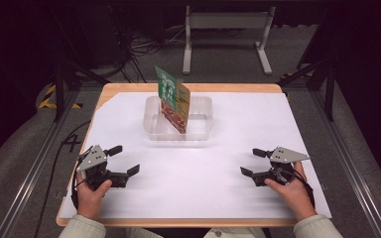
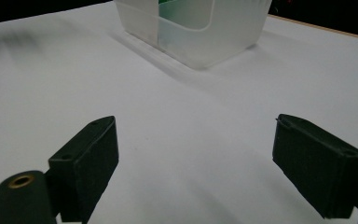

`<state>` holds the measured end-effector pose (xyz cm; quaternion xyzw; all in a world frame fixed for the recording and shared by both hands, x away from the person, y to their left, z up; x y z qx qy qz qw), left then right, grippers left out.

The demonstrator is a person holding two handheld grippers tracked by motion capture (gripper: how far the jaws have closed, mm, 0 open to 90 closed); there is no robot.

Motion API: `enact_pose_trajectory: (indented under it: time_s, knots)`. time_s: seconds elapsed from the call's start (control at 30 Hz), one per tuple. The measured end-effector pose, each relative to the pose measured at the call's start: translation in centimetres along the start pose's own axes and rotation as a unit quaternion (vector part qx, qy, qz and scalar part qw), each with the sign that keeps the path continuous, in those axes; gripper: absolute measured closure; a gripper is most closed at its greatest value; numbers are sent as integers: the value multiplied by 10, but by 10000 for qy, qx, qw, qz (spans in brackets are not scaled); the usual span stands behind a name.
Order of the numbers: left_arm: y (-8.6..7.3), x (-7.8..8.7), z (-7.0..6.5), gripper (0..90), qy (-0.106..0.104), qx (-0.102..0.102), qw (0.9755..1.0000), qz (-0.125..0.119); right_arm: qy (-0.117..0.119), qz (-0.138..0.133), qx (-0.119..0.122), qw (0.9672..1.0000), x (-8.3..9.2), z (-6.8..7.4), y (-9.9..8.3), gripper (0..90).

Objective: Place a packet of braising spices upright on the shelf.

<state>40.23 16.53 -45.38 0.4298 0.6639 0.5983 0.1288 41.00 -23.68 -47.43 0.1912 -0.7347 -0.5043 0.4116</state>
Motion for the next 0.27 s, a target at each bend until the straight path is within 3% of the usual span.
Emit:
enact_pose_trajectory:
  time_s: [0.27]
  knots:
    - [-1, -2, 3, 51, 78, -26, 10000, 7, -39, -11, -23, 10000, 2, -1, 0, 144]
Point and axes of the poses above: each handheld gripper's, and its own axes: x roughly backward along the jaws, y roughly out of its top, z roughly to its left, the point moved 9 cm from there along -x, roughly forward along the jaws, and after that the axes turned 10 degrees about x, right-handed, at the moved point
